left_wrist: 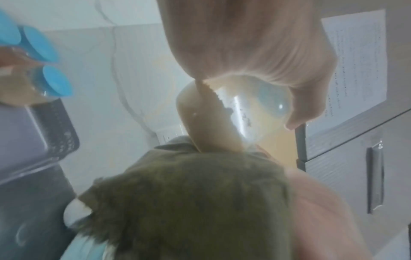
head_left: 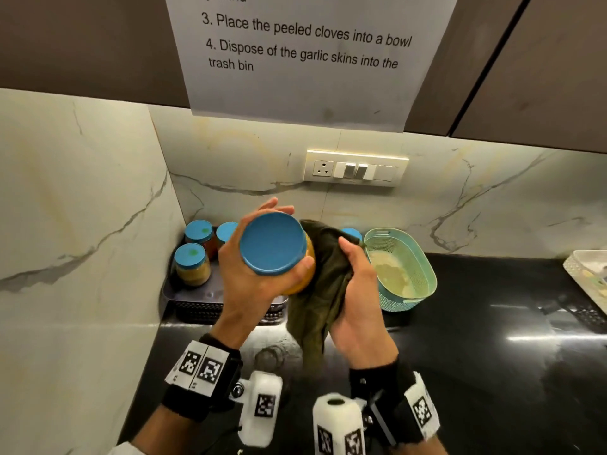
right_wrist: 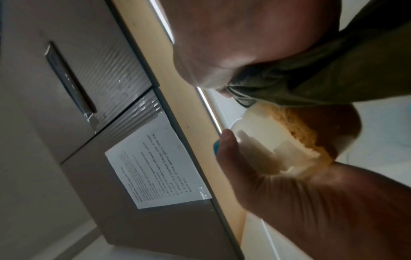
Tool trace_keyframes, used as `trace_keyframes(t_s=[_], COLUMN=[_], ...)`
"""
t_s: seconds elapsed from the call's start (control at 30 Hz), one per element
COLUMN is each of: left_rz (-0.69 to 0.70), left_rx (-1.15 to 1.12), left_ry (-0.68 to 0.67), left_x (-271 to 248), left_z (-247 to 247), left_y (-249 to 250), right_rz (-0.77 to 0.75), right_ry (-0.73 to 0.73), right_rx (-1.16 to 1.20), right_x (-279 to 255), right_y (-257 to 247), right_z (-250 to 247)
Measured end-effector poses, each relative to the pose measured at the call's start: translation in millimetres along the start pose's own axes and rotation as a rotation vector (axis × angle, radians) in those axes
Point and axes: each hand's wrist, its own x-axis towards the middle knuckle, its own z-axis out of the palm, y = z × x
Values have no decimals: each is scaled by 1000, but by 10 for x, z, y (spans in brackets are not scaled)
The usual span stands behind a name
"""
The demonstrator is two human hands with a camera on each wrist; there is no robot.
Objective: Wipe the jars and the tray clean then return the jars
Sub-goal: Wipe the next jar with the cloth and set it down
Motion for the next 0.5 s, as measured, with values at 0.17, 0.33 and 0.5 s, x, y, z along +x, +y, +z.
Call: trace_keyframes(t_s=[0.17,0.33,0.5], left_rz=[-80,-61,-65], left_rx=[-137,-96,51], left_ry=[-14,-10,-16], left_x=[-57,28,-43], left_z=[53,101,195], left_y=[10,55,-162], right_rz=[111,292,218], right_ry=[-62,-64,137], right_rx=[-91,-64,-168], right_x=[153,168,128], right_y=[-109,195,216], right_z=[62,-148,-456])
